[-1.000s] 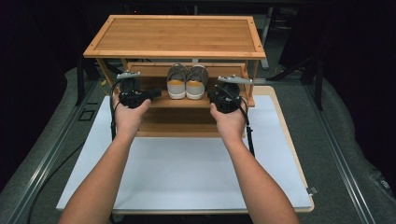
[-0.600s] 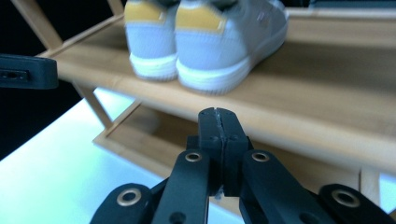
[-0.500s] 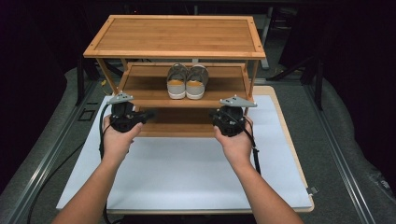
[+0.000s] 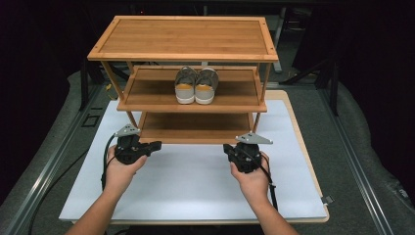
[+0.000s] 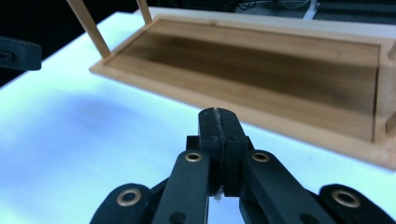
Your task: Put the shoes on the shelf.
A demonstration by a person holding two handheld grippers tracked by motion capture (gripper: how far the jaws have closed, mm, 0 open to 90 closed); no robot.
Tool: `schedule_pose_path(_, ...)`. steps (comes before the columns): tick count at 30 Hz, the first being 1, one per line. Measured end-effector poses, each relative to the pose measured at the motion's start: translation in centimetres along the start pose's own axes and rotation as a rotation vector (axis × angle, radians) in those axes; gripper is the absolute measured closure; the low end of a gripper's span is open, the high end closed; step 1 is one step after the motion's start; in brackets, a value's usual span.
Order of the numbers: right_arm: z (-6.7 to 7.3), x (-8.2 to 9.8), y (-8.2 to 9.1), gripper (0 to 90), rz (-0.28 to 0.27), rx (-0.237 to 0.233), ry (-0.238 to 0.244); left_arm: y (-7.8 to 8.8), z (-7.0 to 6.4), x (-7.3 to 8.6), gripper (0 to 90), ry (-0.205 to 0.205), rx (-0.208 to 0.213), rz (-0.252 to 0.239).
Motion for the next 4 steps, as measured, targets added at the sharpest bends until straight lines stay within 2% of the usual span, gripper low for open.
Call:
schedule_pose_path(2,0.0,1.0,0.4,90.0,0.004,-0.003,0.01,0.0,-0.1,0.6,89.3,0.002,0.011,0.01)
schedule_pose_path(3,0.0,1.4,0.5,90.0,0.004,-0.003,0.007,-0.1,-0.2,1.7,88.9,0.001,0.022,0.026)
schedule_pose_path(4,0.0,1.4,0.5,90.0,0.004,-0.003,0.007,-0.1,-0.2,1.7,87.8,0.001,0.022,0.026)
Point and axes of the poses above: each handheld gripper's, and its own axes: y roughly backward along the jaws, x roughly out of its underside, z roughly to its left, the point moved 9 cm from there along -y, roughly forward along the jaws, and after that the axes turned 14 degrees about -z, right-handed, at the moved point
